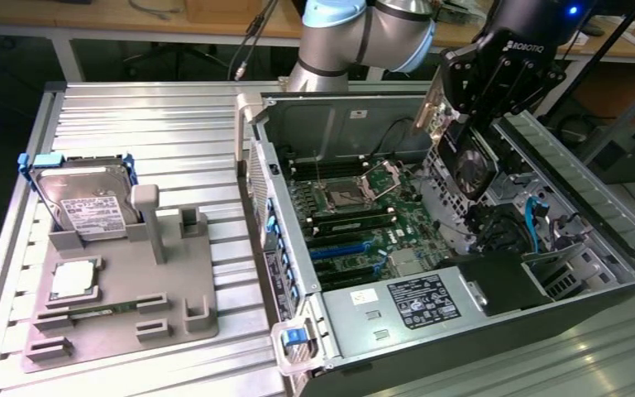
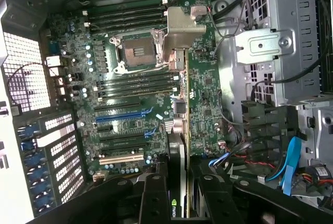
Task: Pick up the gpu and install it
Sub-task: 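Pick up the gpu and move the gpu toward the slot, then insert the gpu into the slot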
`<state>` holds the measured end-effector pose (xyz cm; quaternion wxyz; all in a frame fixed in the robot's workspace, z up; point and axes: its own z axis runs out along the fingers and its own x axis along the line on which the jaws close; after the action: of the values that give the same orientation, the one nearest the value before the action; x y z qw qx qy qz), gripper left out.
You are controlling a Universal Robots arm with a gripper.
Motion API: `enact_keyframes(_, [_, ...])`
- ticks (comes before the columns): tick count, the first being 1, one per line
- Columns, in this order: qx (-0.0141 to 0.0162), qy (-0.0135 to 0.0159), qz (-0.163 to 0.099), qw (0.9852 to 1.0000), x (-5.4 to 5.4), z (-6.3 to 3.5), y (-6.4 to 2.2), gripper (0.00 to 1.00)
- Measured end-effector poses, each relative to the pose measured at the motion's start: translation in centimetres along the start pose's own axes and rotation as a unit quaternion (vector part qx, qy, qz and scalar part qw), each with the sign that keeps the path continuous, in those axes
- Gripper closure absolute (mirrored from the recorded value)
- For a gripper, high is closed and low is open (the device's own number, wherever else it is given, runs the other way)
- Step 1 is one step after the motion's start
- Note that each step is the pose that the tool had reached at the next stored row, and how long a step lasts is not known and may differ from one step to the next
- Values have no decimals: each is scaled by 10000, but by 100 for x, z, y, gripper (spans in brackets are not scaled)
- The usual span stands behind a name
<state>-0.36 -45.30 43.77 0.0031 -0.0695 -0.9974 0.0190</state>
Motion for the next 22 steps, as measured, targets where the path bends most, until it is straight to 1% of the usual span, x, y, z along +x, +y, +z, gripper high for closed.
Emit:
enact_keyframes(2, [-6, 1, 0, 10000, 0, 0, 1, 73])
enact_keyframes(15, [-6, 1, -3, 10000, 0, 0, 0, 73])
enact_keyframes(19, [-6, -3, -101, 9999, 0, 0, 0, 73])
enact_keyframes(22, [-5, -9, -255, 9997, 1, 0, 0, 73])
